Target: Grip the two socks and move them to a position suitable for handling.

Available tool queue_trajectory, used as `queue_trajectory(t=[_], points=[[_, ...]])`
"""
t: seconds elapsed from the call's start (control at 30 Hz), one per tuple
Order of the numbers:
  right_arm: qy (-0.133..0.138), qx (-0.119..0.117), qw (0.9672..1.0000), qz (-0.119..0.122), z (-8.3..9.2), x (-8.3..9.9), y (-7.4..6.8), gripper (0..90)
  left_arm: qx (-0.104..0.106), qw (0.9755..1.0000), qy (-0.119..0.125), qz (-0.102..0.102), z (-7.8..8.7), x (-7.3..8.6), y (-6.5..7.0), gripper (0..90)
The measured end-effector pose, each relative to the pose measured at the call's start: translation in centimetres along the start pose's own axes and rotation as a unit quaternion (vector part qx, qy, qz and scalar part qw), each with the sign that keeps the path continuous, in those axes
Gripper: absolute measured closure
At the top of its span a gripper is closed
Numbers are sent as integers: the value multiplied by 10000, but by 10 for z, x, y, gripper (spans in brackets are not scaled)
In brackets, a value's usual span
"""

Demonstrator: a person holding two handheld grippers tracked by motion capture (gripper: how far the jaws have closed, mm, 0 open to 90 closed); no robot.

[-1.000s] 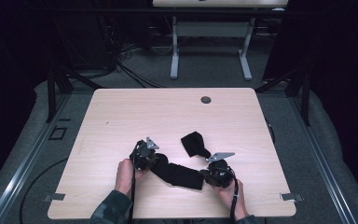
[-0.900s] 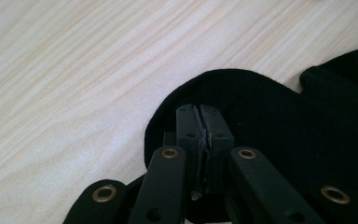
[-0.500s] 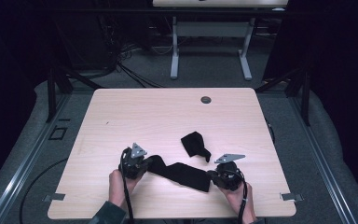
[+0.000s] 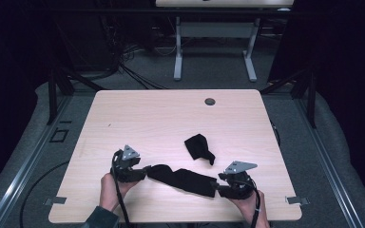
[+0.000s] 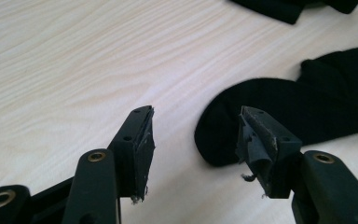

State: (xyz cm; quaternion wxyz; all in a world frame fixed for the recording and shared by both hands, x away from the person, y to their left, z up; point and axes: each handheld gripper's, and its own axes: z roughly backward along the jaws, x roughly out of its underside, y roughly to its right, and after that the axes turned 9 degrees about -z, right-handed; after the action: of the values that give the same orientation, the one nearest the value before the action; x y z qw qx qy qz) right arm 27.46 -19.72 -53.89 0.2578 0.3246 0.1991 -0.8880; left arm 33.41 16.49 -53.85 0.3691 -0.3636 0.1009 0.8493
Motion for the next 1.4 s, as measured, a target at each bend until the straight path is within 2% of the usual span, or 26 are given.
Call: queue_trajectory(t=[0.1,0.2,0.23,0.3,0.4,0.47,0.53,0.63,0.73,0.87,1.03,1.2,1.4], points=[[-80,-92,9992,368,-4,6,-14,478,236,9993,-269,-70,-21,-5,1,455],[-311,-150,9973,647,-13,12,-19,445,295,9988,-358,-178,-32,-6,7,480],[-344,-130,9970,675,-17,14,-21,443,237,9987,-386,-246,-35,-6,10,488],[-413,-167,9962,753,-22,17,-22,437,272,9980,-463,-338,-37,-6,11,524],[-463,-109,9957,794,-29,18,-21,468,237,9978,-485,-378,-41,-5,13,586],[-448,-13,9956,819,-30,18,-19,522,262,9976,-482,-426,-42,-6,13,632],[-461,49,9952,865,-30,18,-19,574,193,9977,-450,-468,-43,-6,15,677],[-378,177,9949,914,-30,21,-19,639,150,9974,-364,-603,-44,-3,18,773],[-274,225,9950,929,-30,23,-18,686,118,9980,-261,-565,-44,0,19,837],[-134,238,9959,860,-30,26,-17,733,113,9983,-189,-536,-44,2,19,855],[-123,276,9957,880,-29,26,-16,757,120,9982,-224,-542,-44,1,19,857],[9,239,9966,783,-30,28,-15,783,91,9983,-226,-530,-44,1,20,863],[80,227,9966,790,-28,28,-16,816,41,9990,-133,-433,-43,3,18,871]])
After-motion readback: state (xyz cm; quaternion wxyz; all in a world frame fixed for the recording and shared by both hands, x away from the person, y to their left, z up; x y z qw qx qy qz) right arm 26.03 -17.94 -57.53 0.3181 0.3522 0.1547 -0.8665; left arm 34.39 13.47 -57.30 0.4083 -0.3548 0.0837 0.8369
